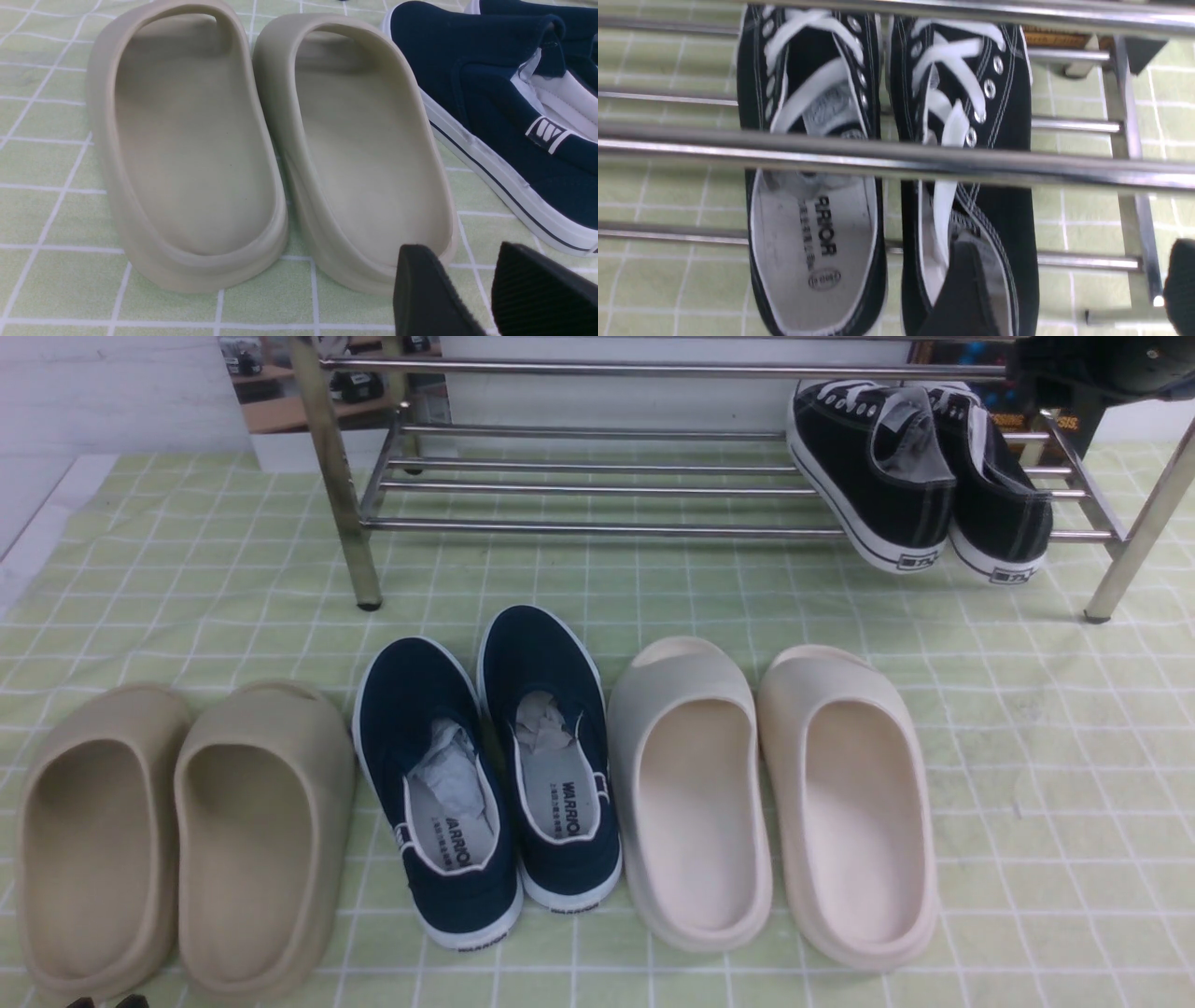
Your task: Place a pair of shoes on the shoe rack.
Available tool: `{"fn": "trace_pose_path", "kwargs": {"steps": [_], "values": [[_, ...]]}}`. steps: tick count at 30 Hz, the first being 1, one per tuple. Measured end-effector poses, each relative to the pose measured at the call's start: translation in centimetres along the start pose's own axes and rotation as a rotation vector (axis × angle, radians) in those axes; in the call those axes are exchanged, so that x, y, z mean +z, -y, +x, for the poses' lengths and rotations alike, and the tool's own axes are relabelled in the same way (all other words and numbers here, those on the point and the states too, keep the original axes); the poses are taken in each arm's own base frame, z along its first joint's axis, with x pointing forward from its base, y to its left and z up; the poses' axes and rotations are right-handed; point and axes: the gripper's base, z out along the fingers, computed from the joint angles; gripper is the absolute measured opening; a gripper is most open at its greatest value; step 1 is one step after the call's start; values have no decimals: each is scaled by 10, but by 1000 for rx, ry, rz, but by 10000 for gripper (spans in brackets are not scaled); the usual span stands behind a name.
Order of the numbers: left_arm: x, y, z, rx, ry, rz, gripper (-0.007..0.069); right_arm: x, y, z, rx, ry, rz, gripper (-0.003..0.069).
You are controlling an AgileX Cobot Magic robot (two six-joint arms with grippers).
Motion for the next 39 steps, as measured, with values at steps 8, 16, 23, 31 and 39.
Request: {"fn": "trace_pose_path", "kwargs": {"steps": [8, 16, 23, 31, 39], "values": [[0, 0, 0, 0, 0, 0, 238, -23, -1, 11, -61, -164, -2, 464], [0, 0, 0, 0, 0, 0, 238, -169, -9, 8, -89, 48, -69, 29], [0, 0, 0, 0, 0, 0, 238, -229, -3, 88, -60, 275, -81, -3], [0, 0, 0, 0, 0, 0, 238, -204, 8, 248, -29, 458, -58, -3], [0, 0, 0, 0, 0, 0, 238, -183, 15, 324, -11, 599, -40, -3]]}}
